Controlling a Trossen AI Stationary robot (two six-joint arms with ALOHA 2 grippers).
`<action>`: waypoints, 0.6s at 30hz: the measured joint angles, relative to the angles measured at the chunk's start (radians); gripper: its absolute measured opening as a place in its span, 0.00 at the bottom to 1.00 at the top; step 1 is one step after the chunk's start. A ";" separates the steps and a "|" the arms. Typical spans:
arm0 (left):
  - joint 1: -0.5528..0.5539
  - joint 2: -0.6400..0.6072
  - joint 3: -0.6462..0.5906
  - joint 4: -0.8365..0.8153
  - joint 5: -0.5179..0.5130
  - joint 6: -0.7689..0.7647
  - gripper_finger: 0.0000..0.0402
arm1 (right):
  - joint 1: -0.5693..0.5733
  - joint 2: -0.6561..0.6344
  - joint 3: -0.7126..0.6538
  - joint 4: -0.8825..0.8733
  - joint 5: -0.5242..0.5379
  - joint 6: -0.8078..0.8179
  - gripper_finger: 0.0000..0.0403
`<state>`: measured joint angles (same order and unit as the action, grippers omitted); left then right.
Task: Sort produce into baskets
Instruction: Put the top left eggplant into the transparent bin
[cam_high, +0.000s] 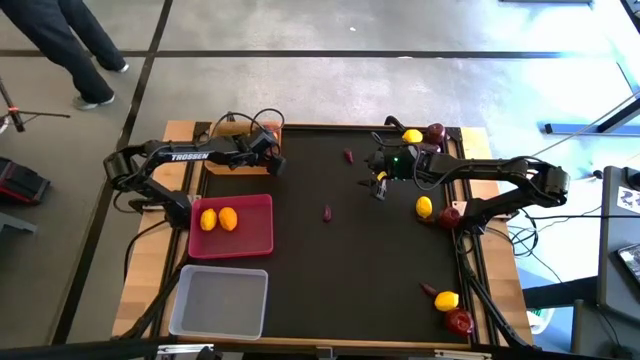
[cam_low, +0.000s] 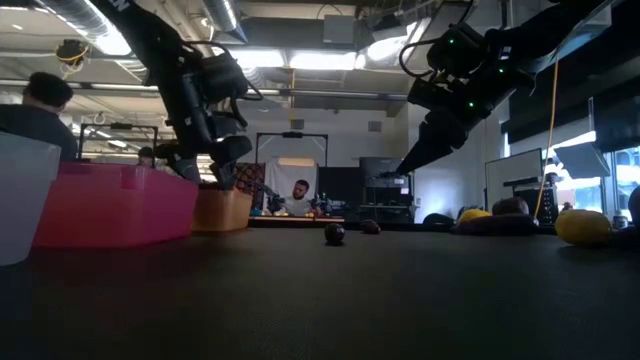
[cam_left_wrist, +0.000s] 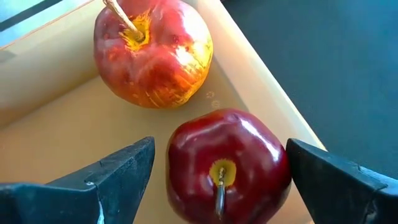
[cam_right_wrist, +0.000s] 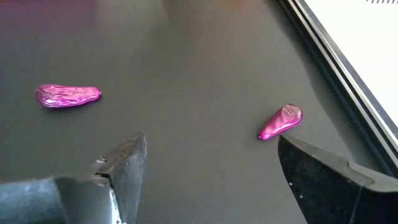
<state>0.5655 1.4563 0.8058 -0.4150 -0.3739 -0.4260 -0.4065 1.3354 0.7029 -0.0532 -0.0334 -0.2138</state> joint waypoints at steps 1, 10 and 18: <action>0.000 0.000 0.008 -0.016 0.002 0.001 0.89 | 0.000 0.000 0.000 0.000 0.000 0.000 0.78; -0.003 -0.088 0.106 -0.173 0.006 0.010 0.89 | 0.000 0.000 0.000 0.000 0.000 0.000 0.78; -0.092 -0.255 0.123 -0.203 0.007 0.017 0.89 | 0.000 0.000 0.001 -0.001 0.025 0.049 0.78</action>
<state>0.4740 1.2013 0.9287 -0.6183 -0.3668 -0.4088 -0.4062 1.3354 0.7036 -0.0544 -0.0084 -0.1647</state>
